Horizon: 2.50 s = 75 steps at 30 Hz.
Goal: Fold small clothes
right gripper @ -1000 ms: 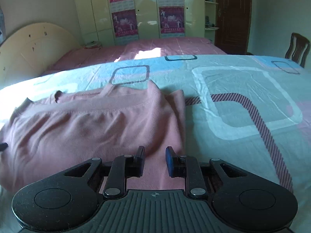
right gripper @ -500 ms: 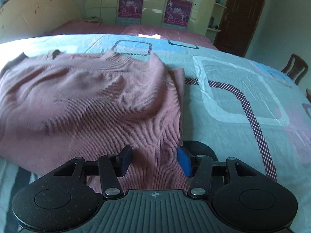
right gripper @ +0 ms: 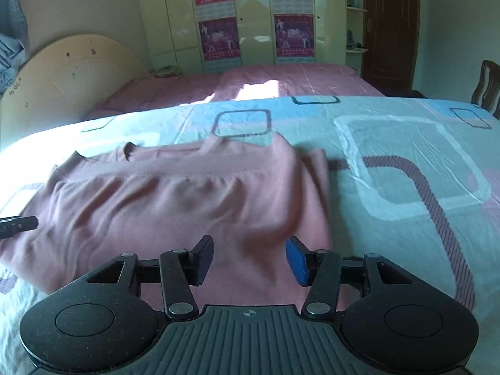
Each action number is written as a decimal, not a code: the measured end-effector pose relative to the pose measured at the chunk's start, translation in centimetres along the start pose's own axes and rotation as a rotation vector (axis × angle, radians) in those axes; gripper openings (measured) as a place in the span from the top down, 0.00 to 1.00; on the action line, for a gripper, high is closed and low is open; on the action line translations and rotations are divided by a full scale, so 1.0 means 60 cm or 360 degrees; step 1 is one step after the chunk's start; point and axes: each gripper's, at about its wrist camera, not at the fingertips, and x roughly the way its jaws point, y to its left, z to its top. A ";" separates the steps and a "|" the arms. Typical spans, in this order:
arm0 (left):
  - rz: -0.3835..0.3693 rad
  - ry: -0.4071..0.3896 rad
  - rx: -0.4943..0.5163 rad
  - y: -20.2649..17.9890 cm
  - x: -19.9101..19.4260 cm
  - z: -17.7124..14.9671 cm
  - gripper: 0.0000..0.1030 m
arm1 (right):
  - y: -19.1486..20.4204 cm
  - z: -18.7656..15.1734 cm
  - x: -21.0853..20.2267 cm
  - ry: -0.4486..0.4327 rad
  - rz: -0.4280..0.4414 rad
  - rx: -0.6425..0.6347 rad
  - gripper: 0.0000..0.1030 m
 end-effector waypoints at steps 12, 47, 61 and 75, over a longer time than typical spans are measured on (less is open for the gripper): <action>0.0113 0.0127 -0.0037 0.026 0.037 -0.030 0.27 | 0.043 -0.029 0.079 0.0196 -0.0035 -0.0212 0.50; -0.0099 0.0330 -0.0480 0.102 -0.084 -0.083 0.24 | 0.189 -0.012 0.039 0.0093 0.0090 -0.0157 0.49; -0.0374 0.0053 -0.1136 0.162 0.008 -0.085 0.22 | 0.220 0.026 0.096 0.0045 -0.0018 -0.0097 0.49; -0.0388 -0.0100 -0.1093 0.166 0.038 -0.058 0.90 | 0.213 -0.003 0.157 0.0140 -0.0102 -0.0163 0.50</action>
